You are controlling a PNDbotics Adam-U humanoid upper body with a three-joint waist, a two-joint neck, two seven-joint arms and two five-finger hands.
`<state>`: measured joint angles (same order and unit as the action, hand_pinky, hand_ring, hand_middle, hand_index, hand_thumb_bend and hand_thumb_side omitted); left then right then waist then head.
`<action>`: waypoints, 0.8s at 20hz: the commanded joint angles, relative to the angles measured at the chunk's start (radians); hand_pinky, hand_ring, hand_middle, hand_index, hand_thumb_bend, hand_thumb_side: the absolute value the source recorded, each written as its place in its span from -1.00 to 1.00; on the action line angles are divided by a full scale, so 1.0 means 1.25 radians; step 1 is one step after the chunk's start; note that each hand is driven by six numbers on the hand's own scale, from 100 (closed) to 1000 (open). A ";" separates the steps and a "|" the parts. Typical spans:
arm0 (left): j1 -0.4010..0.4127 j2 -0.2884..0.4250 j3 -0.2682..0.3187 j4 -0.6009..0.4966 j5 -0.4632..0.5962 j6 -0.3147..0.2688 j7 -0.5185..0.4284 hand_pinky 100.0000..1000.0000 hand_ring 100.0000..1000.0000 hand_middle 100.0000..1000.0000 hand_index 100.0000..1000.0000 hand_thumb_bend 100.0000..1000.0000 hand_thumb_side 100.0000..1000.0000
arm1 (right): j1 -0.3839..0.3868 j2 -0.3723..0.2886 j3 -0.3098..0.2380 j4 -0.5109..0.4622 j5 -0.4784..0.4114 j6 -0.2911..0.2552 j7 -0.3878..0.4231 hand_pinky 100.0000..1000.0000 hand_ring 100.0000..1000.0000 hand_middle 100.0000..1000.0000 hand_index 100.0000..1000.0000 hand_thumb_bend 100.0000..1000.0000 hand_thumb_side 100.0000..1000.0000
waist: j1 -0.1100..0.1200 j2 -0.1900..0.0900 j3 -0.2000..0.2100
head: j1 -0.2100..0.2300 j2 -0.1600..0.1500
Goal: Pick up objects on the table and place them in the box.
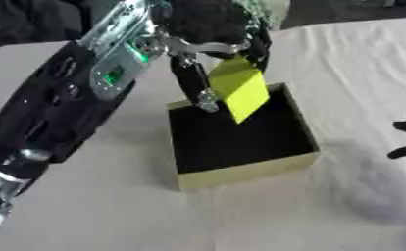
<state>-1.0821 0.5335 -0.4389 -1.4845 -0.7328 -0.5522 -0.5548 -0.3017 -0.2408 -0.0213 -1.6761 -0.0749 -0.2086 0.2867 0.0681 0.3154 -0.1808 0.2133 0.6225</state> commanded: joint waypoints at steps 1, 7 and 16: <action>-0.016 -0.005 0.001 0.023 -0.027 -0.033 -0.001 0.30 -0.03 -0.14 0.18 -0.04 -0.67 | -0.012 -0.002 0.001 -0.009 -0.007 -0.002 0.004 0.07 0.76 0.41 0.71 -1.00 0.54 | -0.004 -0.012 -0.002 | 0.003 -0.010; -0.009 -0.031 -0.011 0.065 -0.074 -0.057 0.017 0.30 -0.02 -0.12 0.20 -0.03 -0.65 | -0.012 0.000 0.002 -0.010 -0.007 -0.001 0.006 0.07 0.76 0.41 0.71 -1.00 0.54 | -0.003 -0.010 -0.006 | 0.003 -0.008; 0.010 -0.064 -0.028 0.122 -0.123 -0.088 0.044 0.31 0.01 -0.09 0.23 0.01 -0.57 | -0.014 0.002 0.002 -0.009 -0.007 0.001 0.008 0.07 0.76 0.41 0.71 -1.00 0.54 | -0.001 -0.009 -0.008 | 0.004 -0.009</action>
<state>-1.0552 0.4469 -0.4763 -1.3303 -0.8779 -0.6288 -0.4782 -0.3079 -0.2326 -0.0177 -1.6761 -0.0773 -0.2059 0.2938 0.0721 0.3210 -0.1905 0.2144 0.6223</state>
